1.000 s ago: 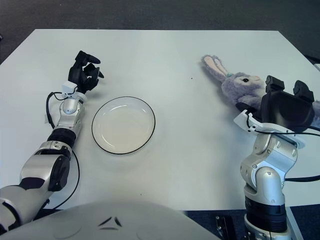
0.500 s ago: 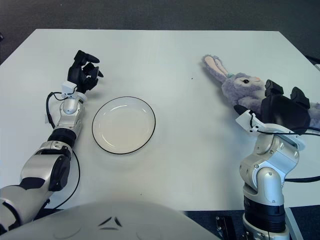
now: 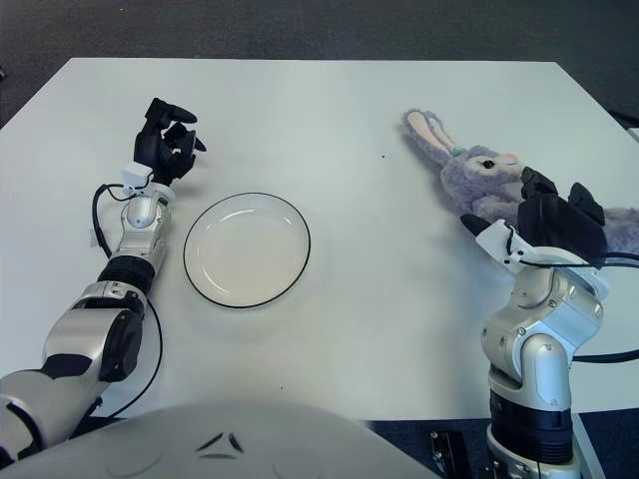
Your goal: Put the doll into the plate.
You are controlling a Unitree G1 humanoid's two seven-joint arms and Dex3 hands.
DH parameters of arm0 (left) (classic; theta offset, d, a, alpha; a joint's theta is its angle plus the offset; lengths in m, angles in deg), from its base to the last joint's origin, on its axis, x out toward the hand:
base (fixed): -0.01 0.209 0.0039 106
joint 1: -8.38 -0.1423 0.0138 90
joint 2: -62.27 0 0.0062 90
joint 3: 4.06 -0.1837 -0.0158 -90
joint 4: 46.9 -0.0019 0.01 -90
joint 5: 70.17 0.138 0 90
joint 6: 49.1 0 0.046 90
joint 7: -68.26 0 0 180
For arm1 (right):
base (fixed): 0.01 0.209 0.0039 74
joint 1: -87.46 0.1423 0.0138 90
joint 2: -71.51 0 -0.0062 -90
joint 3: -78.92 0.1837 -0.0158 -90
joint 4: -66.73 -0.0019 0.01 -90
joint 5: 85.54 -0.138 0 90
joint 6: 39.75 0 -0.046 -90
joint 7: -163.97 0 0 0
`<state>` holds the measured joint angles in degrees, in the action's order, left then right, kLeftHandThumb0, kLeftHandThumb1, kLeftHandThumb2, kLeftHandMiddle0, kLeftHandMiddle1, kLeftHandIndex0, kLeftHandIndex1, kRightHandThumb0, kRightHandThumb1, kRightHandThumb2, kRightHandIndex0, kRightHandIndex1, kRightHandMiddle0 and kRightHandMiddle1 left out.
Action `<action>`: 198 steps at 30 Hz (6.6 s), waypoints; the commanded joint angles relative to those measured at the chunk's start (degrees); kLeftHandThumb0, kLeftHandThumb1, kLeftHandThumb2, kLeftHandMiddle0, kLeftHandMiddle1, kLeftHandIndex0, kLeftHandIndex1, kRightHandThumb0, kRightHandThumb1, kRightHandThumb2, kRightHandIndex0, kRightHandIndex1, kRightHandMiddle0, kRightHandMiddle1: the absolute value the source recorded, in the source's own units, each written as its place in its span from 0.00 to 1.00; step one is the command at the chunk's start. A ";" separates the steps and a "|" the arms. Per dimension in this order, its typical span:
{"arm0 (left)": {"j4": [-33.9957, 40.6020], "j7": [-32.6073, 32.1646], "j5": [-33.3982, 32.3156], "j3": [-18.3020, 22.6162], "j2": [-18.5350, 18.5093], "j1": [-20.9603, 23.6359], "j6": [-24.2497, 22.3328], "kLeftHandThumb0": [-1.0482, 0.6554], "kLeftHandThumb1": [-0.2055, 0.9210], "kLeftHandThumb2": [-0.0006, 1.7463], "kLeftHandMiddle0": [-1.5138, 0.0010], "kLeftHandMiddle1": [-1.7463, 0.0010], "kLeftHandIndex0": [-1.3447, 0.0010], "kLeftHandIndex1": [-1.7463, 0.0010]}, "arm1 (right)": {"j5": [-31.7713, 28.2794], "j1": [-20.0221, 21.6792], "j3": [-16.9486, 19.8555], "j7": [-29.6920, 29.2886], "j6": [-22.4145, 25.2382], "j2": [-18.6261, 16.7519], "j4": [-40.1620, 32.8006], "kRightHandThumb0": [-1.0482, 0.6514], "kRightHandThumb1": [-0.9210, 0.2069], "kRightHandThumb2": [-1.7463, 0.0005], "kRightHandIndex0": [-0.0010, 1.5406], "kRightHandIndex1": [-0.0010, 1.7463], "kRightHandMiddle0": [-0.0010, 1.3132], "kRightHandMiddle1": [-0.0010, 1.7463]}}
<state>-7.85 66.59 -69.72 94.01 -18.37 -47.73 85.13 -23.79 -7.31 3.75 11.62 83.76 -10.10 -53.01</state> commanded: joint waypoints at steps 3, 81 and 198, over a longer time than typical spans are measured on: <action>1.03 -1.06 -0.15 0.19 0.24 0.47 0.40 0.41 1.00 0.22 0.57 0.00 0.75 0.08 | -2.63 0.19 -0.14 0.89 0.48 1.37 2.54 0.05 0.00 0.73 0.04 0.01 0.13 0.02; 3.97 -0.46 -0.57 -0.10 0.73 -0.64 0.66 0.41 1.00 0.22 0.56 0.00 0.75 0.08 | -21.35 15.68 -13.71 -35.15 -25.57 8.04 34.57 0.38 0.28 0.46 0.55 1.00 0.31 1.00; 17.97 2.58 23.47 -17.18 -13.89 0.89 -13.64 0.13 0.96 0.00 0.85 1.00 0.81 0.90 | -19.25 41.75 -39.87 -37.01 -48.01 -6.71 52.46 0.40 0.10 0.62 0.29 1.00 0.21 1.00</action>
<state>9.64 68.43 -46.63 77.35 -31.52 -48.30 72.19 -43.50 35.42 -35.85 -25.60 36.52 -17.17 0.70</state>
